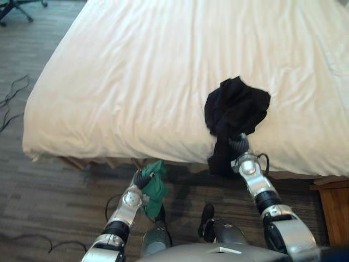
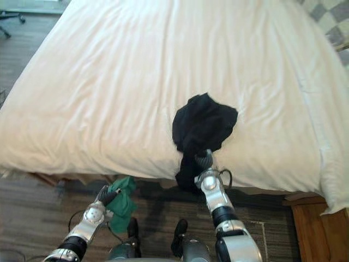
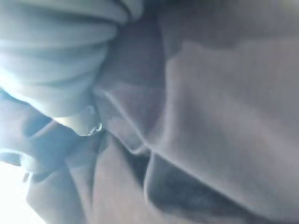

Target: Tidy the bed and pick cloth on bed and put in laundry

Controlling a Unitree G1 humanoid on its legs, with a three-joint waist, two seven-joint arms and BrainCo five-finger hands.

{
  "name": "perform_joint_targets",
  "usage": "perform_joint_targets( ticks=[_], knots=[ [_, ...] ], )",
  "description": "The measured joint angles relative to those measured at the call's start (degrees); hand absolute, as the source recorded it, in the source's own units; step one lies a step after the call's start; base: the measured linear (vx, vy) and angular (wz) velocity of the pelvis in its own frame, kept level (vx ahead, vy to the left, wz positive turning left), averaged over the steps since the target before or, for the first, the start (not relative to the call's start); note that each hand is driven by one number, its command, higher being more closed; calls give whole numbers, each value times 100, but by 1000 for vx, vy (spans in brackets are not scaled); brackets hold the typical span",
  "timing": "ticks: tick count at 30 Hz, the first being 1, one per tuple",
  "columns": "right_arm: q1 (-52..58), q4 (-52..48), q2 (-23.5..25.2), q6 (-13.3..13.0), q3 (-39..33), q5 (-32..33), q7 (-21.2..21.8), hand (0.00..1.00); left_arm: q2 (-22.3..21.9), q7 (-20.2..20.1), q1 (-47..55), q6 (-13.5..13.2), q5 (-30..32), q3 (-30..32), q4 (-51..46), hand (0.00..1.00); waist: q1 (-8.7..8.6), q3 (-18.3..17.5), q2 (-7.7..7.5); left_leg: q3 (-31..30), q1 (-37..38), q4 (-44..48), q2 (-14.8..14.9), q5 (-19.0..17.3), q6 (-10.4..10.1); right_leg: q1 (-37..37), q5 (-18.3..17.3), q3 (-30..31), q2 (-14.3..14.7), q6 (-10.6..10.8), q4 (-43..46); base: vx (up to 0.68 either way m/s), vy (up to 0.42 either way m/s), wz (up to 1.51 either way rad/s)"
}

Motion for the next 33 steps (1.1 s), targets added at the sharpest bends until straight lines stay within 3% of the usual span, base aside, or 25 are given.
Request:
perform_joint_targets(
  ticks=[4, 8, 10, 16, 18, 19, 23, 26, 28, 33],
  knots=[
    [784, 444, 147, 184, -153, 137, 179, 100, -190, 122, 250, 10, -14, 242, 161, 100, -90, -40, -12, 237, 395, -7, -54, -144, 29, 315, 58, 341, 12, 86, -145, 73, 70, -32],
    [1460, 622, 183, 285, -249, 365, 208, 100, -395, 243, 471, 81, -406, 275, 216, 100, -159, -68, -15, 464, 718, -22, -113, -262, 53, 504, 173, 653, 23, 145, -270, 13, 56, -39],
    [1661, 635, 223, 285, -336, 502, 231, 100, -533, 247, 580, 75, -786, 374, 213, 100, -271, -97, -52, 503, 839, -72, -155, -278, 47, 593, 262, 759, 24, 166, -380, -24, 46, -19],
    [2076, 471, 400, 269, -644, 1496, 281, 100, -705, 249, 825, 63, -1724, 482, 204, 100, -303, -106, -70, 275, 969, -208, -233, -304, 20, 665, 134, 826, -64, 282, -171, -40, 28, 7],
    [2335, 102, 438, 211, -658, 1972, 280, 100, -737, 255, 950, 28, -2166, 474, 171, 100, -433, -91, -60, -95, 884, -211, -320, -310, 60, 608, -159, 1638, 13, 372, 196, 8, -17, 86],
    [2487, -76, 464, 196, -651, 2189, 278, 100, -757, 256, 1024, -22, -2357, 472, 94, 100, -445, -62, -136, -405, 824, -212, -419, -279, 58, 659, -427, 2197, 17, 501, 291, 56, -59, 104],
    [2792, -565, 476, -48, -411, 3040, 398, 100, -931, 220, 1386, -197, -3405, 477, -178, 100, -270, -56, -92, -757, 676, -213, -432, -161, 73, 642, -848, 2297, 149, 502, 478, 51, -69, 61],
    [2979, -848, 477, -191, -290, 3325, 500, 100, -1083, 194, 1574, -216, -3438, 468, -429, 100, -234, -26, 2, -1212, 501, -211, -462, -94, 71, 752, -951, 1796, 72, 453, 421, 83, -30, 84],
    [3116, -965, 478, -270, -156, 3433, 584, 100, -1119, 182, 1652, -313, -3458, 461, -571, 100, -198, -10, -12, -1501, 469, -210, -507, 4, 97, 924, -994, 1469, 4, 467, 365, 114, -27, 96],
    [3298, -1257, 394, -357, 509, 3431, 849, 100, -1173, -21, 1894, -439, -3848, 405, -1008, 100, 129, 7, -29, -2203, 380, -208, -655, 130, 101, 1476, -1007, 1167, -19, 253, 14, 129, -22, 88]
  ],
)
